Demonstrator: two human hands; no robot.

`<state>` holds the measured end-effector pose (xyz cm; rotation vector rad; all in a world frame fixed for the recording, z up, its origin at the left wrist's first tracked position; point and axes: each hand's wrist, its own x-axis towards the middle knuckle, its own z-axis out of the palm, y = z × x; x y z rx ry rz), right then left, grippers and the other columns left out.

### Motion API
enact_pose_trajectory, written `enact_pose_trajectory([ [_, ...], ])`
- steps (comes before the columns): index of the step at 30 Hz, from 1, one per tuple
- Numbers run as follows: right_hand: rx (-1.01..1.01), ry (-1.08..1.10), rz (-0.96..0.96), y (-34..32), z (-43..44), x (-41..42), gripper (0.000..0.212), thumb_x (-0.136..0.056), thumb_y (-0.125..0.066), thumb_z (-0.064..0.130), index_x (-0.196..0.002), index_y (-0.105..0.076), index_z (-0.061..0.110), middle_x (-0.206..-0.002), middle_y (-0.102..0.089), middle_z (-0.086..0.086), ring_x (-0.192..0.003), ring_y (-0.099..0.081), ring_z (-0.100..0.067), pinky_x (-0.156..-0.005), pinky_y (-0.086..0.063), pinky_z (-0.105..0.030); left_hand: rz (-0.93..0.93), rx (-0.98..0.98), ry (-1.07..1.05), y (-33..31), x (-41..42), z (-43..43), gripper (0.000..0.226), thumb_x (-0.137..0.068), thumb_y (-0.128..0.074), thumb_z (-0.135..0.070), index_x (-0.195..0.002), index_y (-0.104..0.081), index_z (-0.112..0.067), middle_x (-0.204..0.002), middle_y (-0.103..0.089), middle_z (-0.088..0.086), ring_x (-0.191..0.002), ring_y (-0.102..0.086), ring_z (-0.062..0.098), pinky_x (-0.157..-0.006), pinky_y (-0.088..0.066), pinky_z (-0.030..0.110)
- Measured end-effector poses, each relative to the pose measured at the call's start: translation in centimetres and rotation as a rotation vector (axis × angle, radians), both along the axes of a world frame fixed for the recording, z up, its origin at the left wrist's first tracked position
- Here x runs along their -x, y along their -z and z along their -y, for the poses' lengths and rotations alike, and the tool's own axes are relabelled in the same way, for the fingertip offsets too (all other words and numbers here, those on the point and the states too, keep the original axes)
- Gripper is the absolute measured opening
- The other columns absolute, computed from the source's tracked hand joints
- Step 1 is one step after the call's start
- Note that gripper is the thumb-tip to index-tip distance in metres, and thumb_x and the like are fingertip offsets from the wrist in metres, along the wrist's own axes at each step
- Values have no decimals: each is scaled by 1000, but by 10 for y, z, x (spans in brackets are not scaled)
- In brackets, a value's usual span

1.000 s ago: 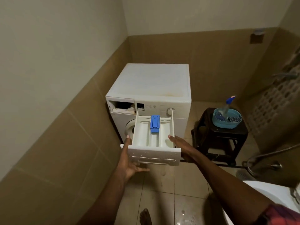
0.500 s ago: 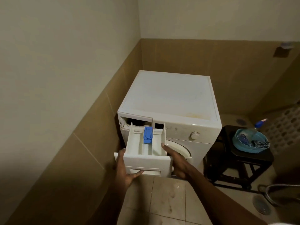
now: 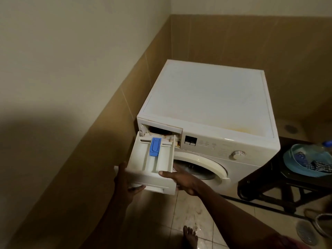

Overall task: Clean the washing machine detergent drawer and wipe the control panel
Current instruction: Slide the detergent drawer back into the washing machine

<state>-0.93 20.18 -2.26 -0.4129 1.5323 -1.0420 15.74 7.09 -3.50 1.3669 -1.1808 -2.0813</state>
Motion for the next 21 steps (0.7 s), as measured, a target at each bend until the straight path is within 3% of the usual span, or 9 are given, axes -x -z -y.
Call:
enact_pose_trajectory([
  [4, 18, 18, -3, 2, 12, 6, 73, -75, -77, 47, -136, -40, 37, -123, -61, 8, -111, -60, -15, -91, -54, -40, -105, -222, -166, 6, 6, 15, 113, -55, -93, -2, -148, -30, -5, -149, -33, 19, -137, -37, 33, -100, -46, 45],
  [6, 10, 35, -10, 4, 17, 9, 74, -76, -77, 44, -139, -40, 33, -125, -61, 5, -111, -60, -16, -92, -54, -41, -212, -303, -342, 4, 8, 27, 85, -71, -86, -14, -142, -39, -15, -140, -42, 14, -132, -42, 32, -96, -49, 48],
  [8, 10, 53, -20, 4, 23, 13, 75, -77, -76, 42, -140, -39, 31, -127, -60, 4, -112, -60, -15, -90, -55, -37, -124, -286, -289, 2, 14, 35, 58, -82, -72, -31, -132, -44, -21, -129, -45, 15, -125, -45, 40, -96, -47, 62],
  [10, 13, 59, -29, 5, 29, 13, 73, -78, -76, 40, -139, -37, 34, -128, -59, 5, -113, -59, -14, -88, -55, -33, -127, -382, -300, 1, 16, 46, 57, -85, -68, -35, -133, -42, -18, -126, -44, 18, -122, -43, 43, -96, -44, 69],
  [15, -5, 88, -27, 17, 35, 6, 84, -71, -82, 43, -140, -34, 39, -133, -56, 6, -119, -55, -16, -96, -52, -42, -70, -424, -315, 20, 9, 57, 63, -88, -66, -35, -143, -41, -16, -140, -44, 21, -127, -46, 42, -81, -54, 60],
  [21, 2, 132, 4, 20, 31, 7, 94, -64, -86, 44, -143, -34, 40, -131, -59, 5, -118, -58, -18, -96, -52, -44, -59, -412, -249, 27, 8, 58, 60, -89, -64, -32, -142, -41, -17, -138, -46, 21, -124, -50, 41, -85, -55, 56],
])
